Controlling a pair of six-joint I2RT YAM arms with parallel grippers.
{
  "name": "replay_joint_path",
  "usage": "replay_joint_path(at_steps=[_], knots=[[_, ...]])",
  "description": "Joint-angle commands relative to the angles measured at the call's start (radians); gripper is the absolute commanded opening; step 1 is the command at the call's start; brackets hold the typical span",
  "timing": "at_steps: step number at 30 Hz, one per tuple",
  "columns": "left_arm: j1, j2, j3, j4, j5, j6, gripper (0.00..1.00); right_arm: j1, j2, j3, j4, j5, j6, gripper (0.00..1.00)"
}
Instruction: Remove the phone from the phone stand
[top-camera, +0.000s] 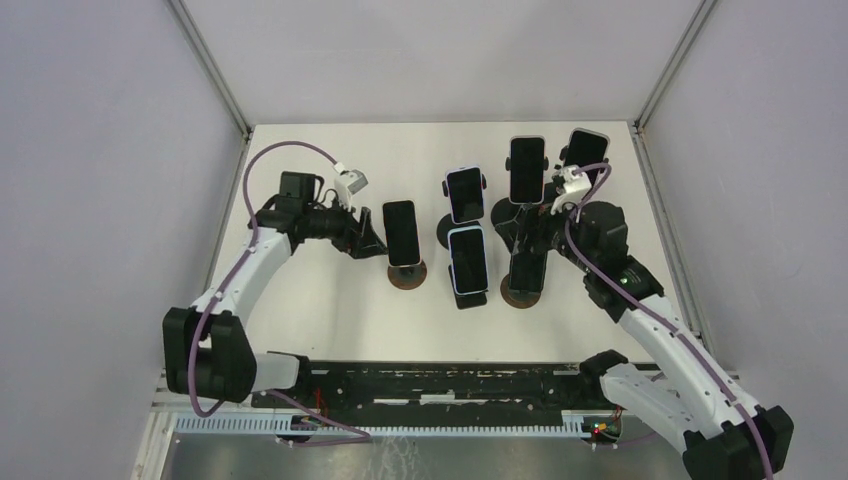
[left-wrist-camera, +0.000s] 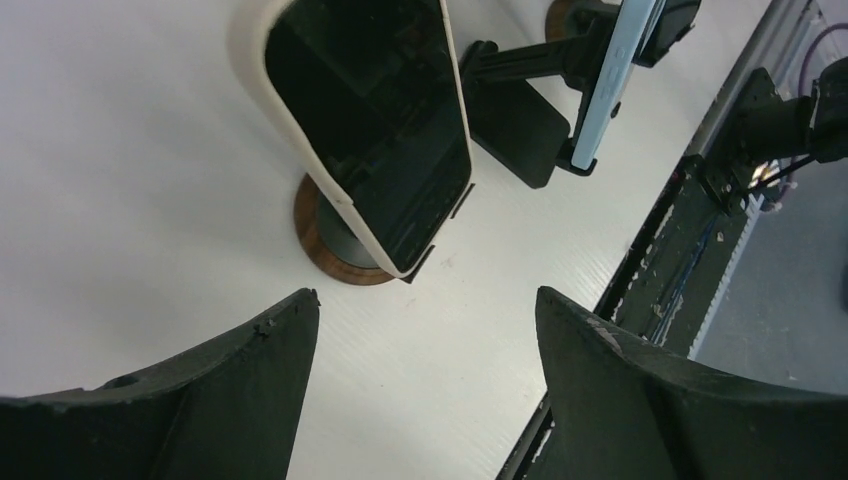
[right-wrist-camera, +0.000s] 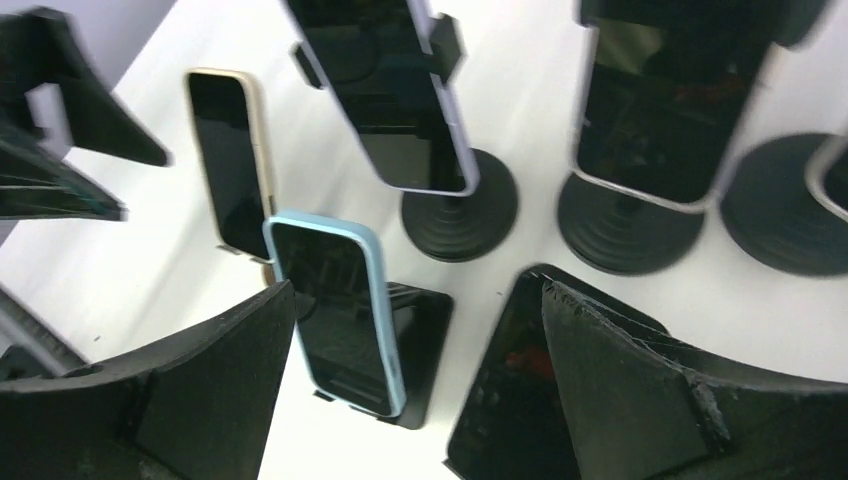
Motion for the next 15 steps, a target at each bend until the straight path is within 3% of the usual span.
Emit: replay_joint_path(at_steps=[1,15], knots=[[-0.055,0.050,-0.036,0.103,0.050,-0.007,0.83,0.042,0.061,0.123,0.017,-0.147,-0.050,0.98],[-0.063,0.261,-0.012,0.210,0.149,0.043,0.72,0.156,0.206,0.218,0.032,-0.262,-0.062,0.92]])
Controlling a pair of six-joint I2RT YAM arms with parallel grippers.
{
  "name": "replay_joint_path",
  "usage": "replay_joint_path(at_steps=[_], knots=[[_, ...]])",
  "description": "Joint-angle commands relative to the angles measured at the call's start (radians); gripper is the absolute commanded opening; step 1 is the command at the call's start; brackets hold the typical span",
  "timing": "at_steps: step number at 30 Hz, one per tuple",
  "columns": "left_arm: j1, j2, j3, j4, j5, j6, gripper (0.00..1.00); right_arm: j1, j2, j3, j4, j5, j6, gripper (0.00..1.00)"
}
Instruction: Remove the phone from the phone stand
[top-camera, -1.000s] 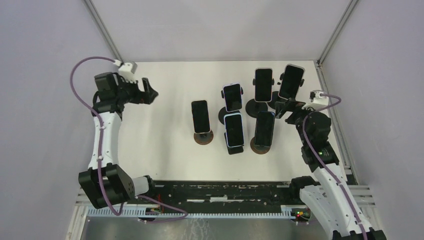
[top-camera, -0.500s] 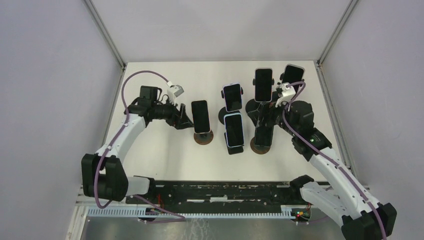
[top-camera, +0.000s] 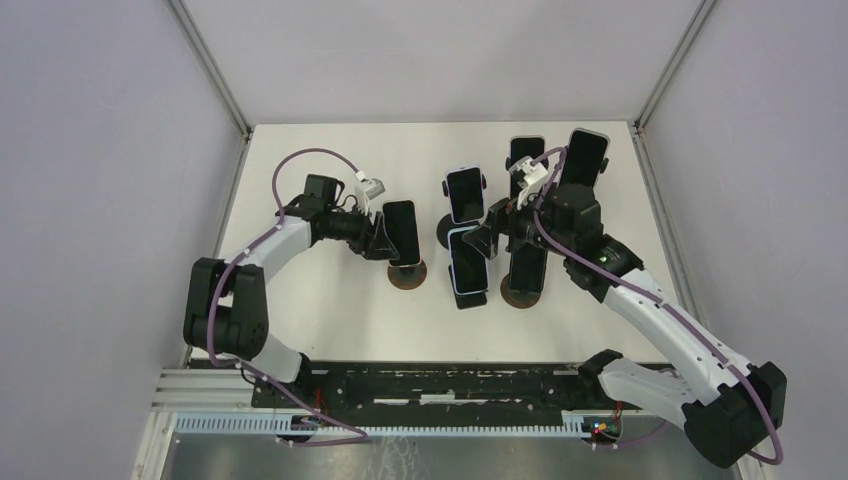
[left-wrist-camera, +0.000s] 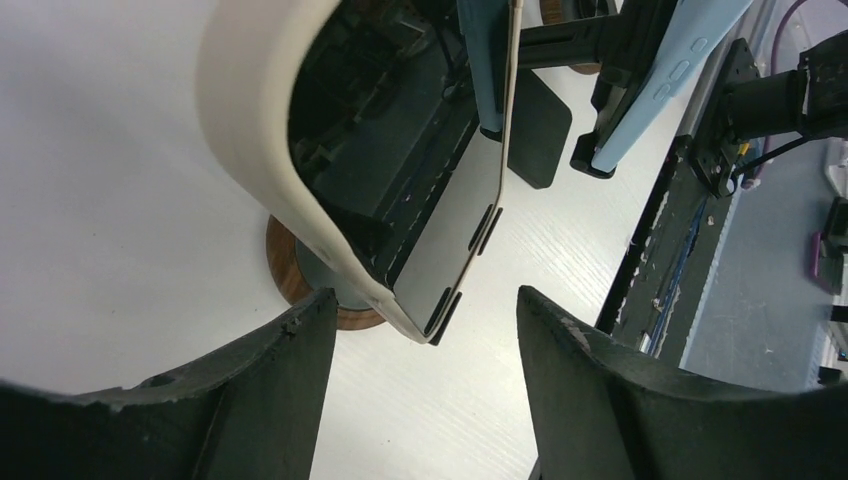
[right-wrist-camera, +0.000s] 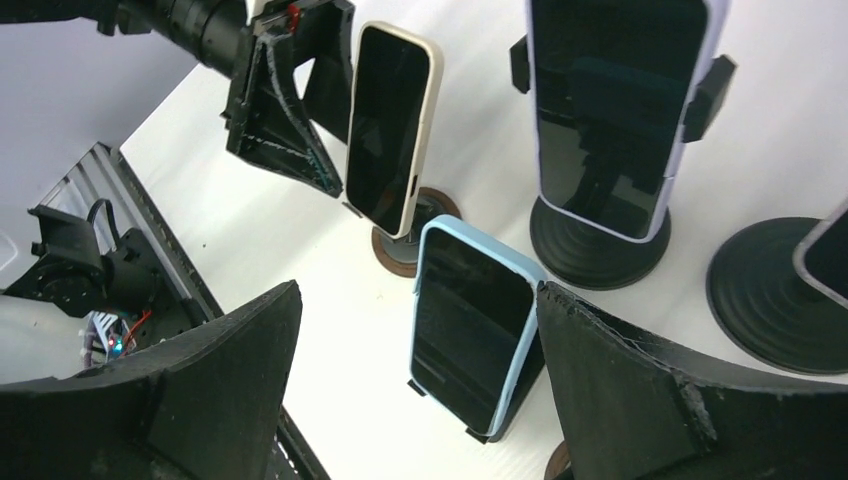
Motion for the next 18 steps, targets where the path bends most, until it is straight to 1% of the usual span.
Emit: replay_joint_path(at_steps=[1,5,10,16,18], knots=[[0.002,0.047,0.030,0.059,0.091,0.045,0.71,0.022,0.024,0.055,0.039,-0.041,-0.011,0.92],[0.007,0.086,0.043,0.059,0.147,0.087,0.65,0.037,0.048,0.070,0.051,-0.064,-0.002,0.88],[0.009,0.104,0.079,0.014,0.198,0.141,0.51,0.051,0.070,0.079,0.054,-0.076,0.001,0.83],[0.009,0.125,0.128,-0.108,0.216,0.243,0.23,0.059,0.093,0.081,0.076,-0.094,0.017,0.77],[0.009,0.135,0.144,-0.159,0.217,0.283,0.15,0.065,0.106,0.082,0.083,-0.094,0.018,0.76]])
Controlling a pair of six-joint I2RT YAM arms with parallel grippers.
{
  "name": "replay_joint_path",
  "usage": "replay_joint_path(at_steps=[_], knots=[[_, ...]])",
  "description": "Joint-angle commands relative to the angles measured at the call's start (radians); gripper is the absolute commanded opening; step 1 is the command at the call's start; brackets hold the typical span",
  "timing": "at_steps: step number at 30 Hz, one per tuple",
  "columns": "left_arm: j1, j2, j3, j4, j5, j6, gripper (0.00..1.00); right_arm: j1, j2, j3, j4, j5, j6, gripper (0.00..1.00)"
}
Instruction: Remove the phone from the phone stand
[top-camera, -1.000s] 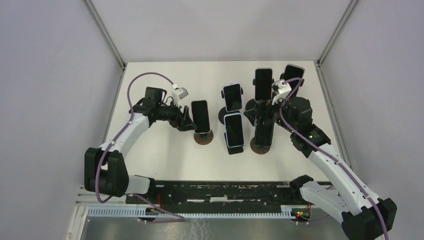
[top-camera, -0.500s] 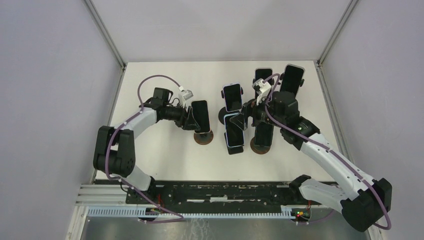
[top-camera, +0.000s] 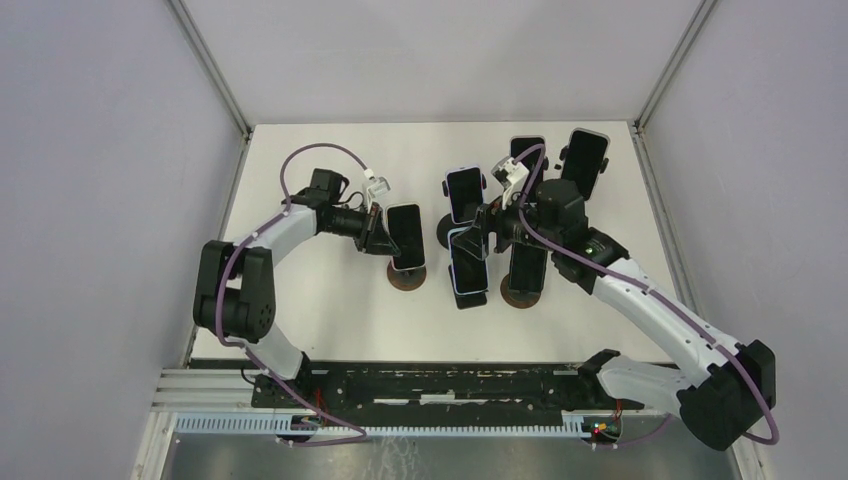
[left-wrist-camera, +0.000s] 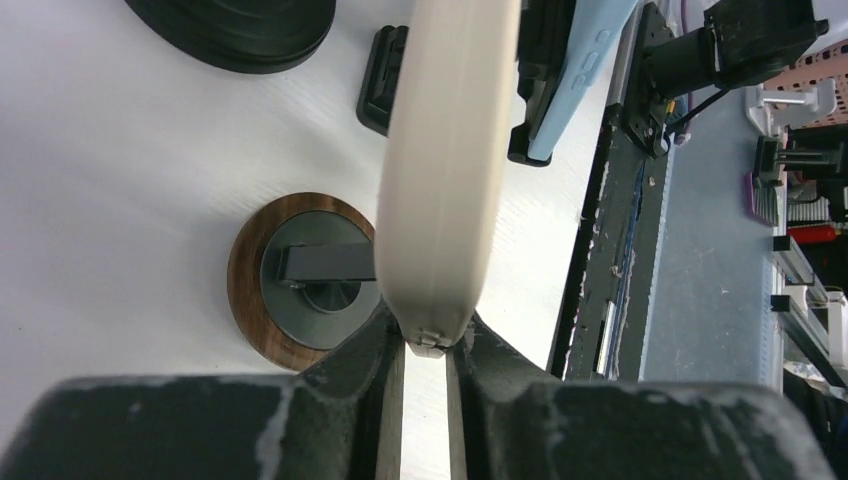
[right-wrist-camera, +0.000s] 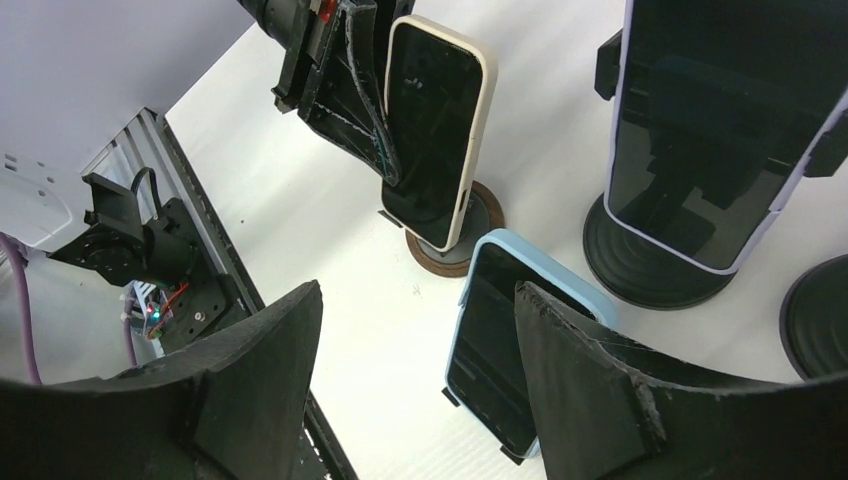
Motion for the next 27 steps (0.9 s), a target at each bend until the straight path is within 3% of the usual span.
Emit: replay_joint_path(at_steps=[1,5,8,13,16,27], knots=[[0.002,0.020,0.070,-0.107,0.040,0.166,0.12,0.013,0.024,0.048,0.064,-0.022,0.012,0.75],[0.002,0.043,0.092,-0.161,0.058,0.210,0.02,0.027,0.047,0.043,0.079,-0.029,0.021,0.73],[0.004,0.047,0.143,-0.283,0.075,0.299,0.02,0.039,0.063,0.050,0.089,-0.037,0.024,0.72],[0.010,0.025,0.249,-0.656,0.150,0.548,0.02,0.078,0.107,0.046,0.146,-0.070,0.051,0.73],[0.011,0.018,0.324,-0.934,0.207,0.793,0.02,0.111,0.133,0.046,0.186,-0.077,0.063,0.73],[0.013,-0.149,0.374,-0.981,0.260,0.671,0.02,0.207,0.230,0.082,0.345,-0.106,0.138,0.71]])
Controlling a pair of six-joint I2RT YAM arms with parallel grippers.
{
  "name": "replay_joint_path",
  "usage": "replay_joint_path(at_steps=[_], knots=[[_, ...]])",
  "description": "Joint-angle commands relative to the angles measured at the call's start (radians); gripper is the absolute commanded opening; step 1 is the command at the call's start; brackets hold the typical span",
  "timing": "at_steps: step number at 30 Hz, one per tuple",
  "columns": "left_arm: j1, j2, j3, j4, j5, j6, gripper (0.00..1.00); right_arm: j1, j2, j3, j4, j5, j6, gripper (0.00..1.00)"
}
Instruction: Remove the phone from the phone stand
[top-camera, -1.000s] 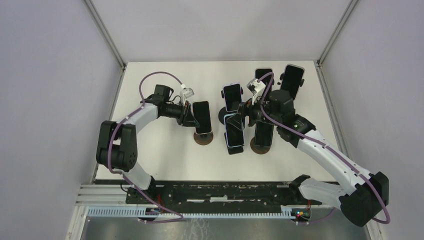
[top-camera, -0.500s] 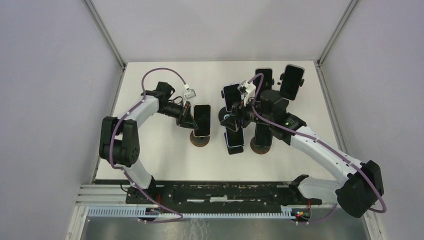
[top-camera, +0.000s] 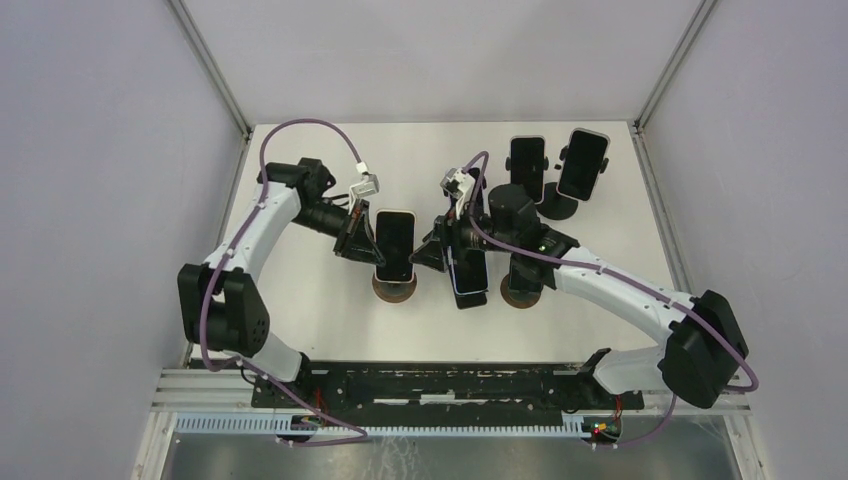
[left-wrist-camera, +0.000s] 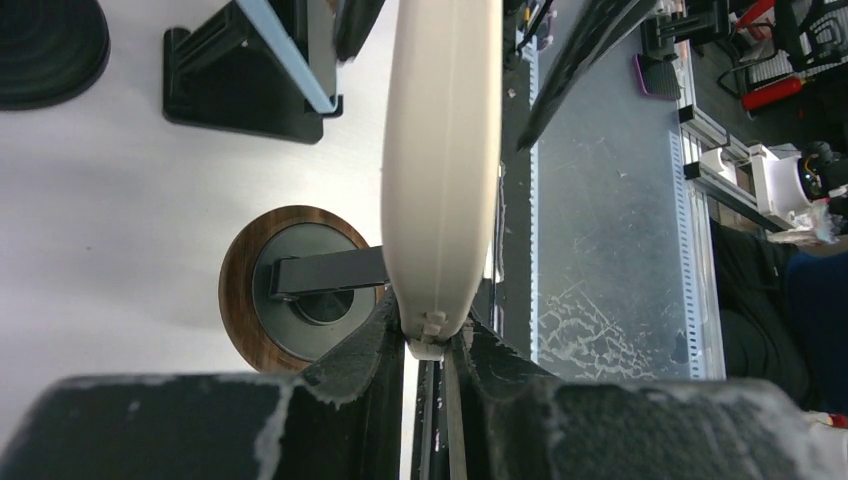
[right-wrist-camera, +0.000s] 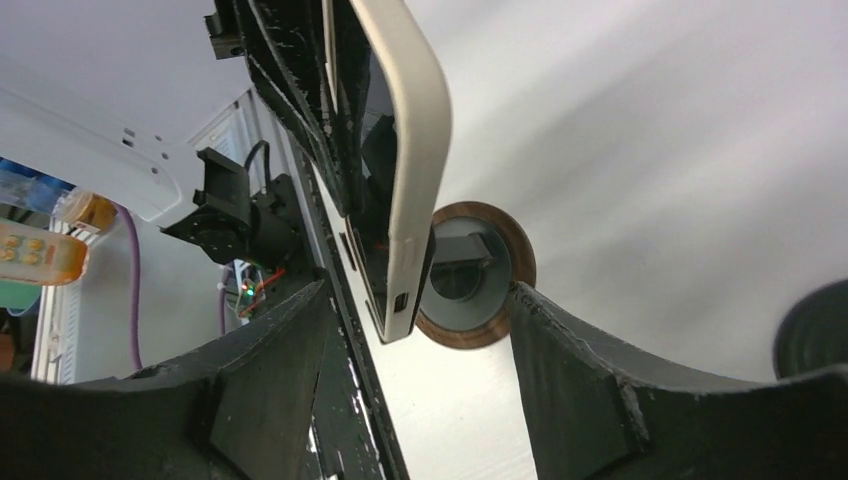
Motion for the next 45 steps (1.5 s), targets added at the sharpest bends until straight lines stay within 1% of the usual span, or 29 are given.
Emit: replay_joint_path(at_steps=[1,4,6,8,10,13,14,15,16,17,18,19,20,21,23,24,27,29,30,31,32,37,42,45], knots=[[0.003,-0.099,0.067,-0.064,0.145,0.004,0.02,0.031,0.032,0.055,0.137,-0.021,0.051,0.70],[0.003,-0.132,0.068,-0.065,0.147,-0.021,0.02,0.047,0.059,0.064,0.179,-0.029,0.077,0.67],[0.003,-0.160,0.066,-0.064,0.150,-0.038,0.02,0.058,0.076,0.069,0.223,-0.042,0.104,0.62],[0.003,-0.182,0.061,-0.064,0.148,-0.047,0.02,0.070,0.087,0.075,0.268,-0.052,0.128,0.55],[0.003,-0.198,0.058,-0.064,0.138,-0.056,0.02,0.083,0.099,0.084,0.302,-0.062,0.144,0.43],[0.003,-0.212,0.054,-0.064,0.115,-0.070,0.02,0.095,0.108,0.082,0.360,-0.079,0.179,0.16],[0.003,-0.213,0.055,-0.064,0.105,-0.077,0.03,0.096,0.108,0.077,0.382,-0.081,0.193,0.07],[0.003,-0.213,0.057,-0.063,0.093,-0.086,0.09,0.096,0.107,0.072,0.391,-0.080,0.200,0.00],[0.004,-0.211,0.064,-0.063,0.079,-0.100,0.16,0.098,0.102,0.066,0.396,-0.073,0.200,0.00],[0.008,-0.210,0.071,-0.055,0.062,-0.127,0.26,0.097,0.093,0.061,0.397,-0.067,0.195,0.00],[0.020,-0.212,0.072,-0.037,0.047,-0.164,0.32,0.096,0.080,0.058,0.397,-0.062,0.187,0.00],[0.038,-0.217,0.073,-0.009,0.032,-0.196,0.49,0.095,0.067,0.055,0.398,-0.052,0.176,0.00],[0.060,-0.225,0.070,0.024,0.007,-0.239,0.79,0.094,0.047,0.050,0.401,-0.045,0.167,0.00],[0.086,-0.234,0.064,0.063,-0.015,-0.284,0.86,0.094,0.035,0.049,0.402,-0.038,0.156,0.00],[0.155,-0.256,0.041,0.096,-0.032,-0.316,0.89,0.091,0.005,0.049,0.408,-0.028,0.134,0.00],[0.217,-0.258,0.029,0.099,-0.027,-0.319,0.90,0.092,-0.005,0.048,0.416,-0.022,0.127,0.00],[0.282,-0.242,0.012,0.081,-0.003,-0.331,0.91,0.091,-0.014,0.052,0.447,-0.022,0.126,0.00],[0.317,-0.219,0.003,0.037,0.022,-0.298,0.91,0.090,-0.011,0.060,0.464,-0.018,0.131,0.00],[0.330,-0.203,0.002,-0.001,0.043,-0.245,0.91,0.090,-0.008,0.065,0.480,-0.021,0.136,0.00],[0.339,-0.188,0.002,-0.050,0.060,-0.198,0.91,0.089,-0.005,0.069,0.498,-0.025,0.146,0.00],[0.343,-0.177,-0.007,-0.064,0.071,-0.197,0.92,0.091,-0.001,0.074,0.517,-0.025,0.157,0.00],[0.342,-0.183,-0.067,-0.066,0.128,-0.163,0.92,0.092,0.048,0.111,0.612,-0.048,0.218,0.00],[0.339,-0.195,-0.096,-0.066,0.132,-0.153,0.89,0.098,0.093,0.163,0.654,-0.041,0.236,0.00],[0.334,-0.186,-0.113,-0.066,0.141,-0.144,0.83,0.108,0.132,0.215,0.665,-0.045,0.244,0.00]])
